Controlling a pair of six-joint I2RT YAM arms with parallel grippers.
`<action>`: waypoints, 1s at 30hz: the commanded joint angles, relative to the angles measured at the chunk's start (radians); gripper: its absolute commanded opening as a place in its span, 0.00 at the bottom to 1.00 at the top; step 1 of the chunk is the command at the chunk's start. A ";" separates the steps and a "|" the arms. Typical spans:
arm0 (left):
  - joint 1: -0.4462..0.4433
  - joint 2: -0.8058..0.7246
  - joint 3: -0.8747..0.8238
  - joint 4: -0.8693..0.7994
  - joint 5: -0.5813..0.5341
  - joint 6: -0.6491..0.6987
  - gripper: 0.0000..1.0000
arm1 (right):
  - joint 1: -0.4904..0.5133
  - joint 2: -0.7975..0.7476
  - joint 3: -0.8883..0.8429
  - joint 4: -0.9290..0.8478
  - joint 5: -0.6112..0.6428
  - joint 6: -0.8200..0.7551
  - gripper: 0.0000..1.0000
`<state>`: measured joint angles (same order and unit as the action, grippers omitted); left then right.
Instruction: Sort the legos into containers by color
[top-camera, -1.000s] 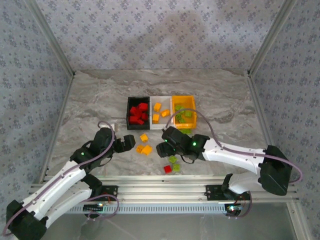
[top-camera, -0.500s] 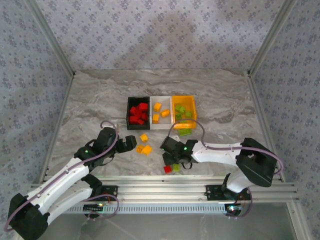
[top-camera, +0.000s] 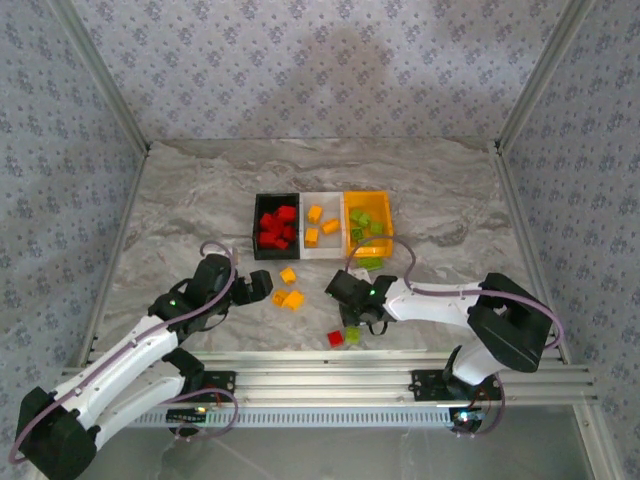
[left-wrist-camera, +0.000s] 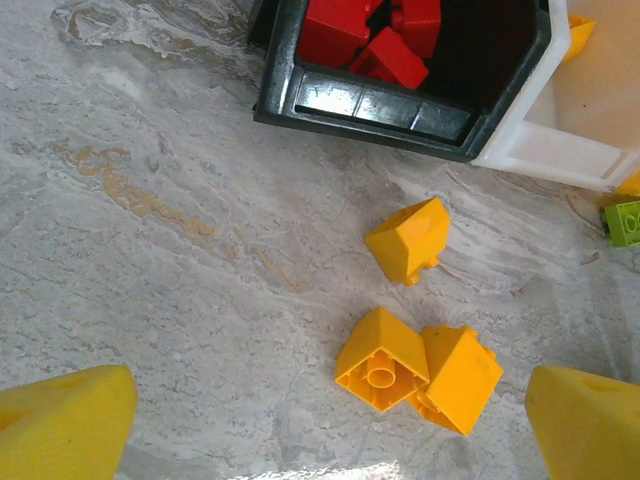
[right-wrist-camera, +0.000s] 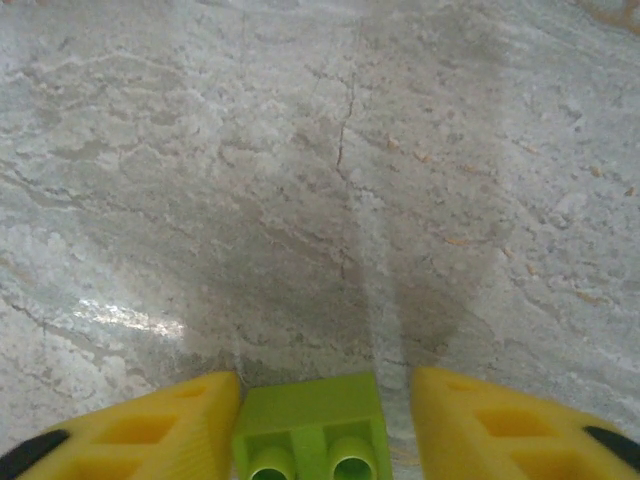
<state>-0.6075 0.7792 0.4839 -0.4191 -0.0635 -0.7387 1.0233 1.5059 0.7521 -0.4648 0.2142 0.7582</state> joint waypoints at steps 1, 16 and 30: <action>0.008 0.001 0.004 0.017 0.016 0.005 1.00 | -0.002 -0.007 -0.007 0.003 0.000 0.021 0.40; 0.011 0.005 0.013 0.022 0.025 0.014 1.00 | -0.206 -0.219 0.171 -0.042 0.101 -0.121 0.33; 0.013 0.022 0.028 0.013 0.053 0.027 0.99 | -0.497 0.232 0.546 0.076 0.071 -0.195 0.35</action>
<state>-0.6018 0.7952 0.4828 -0.4156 -0.0303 -0.7330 0.5392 1.6855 1.2152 -0.3859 0.2920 0.5854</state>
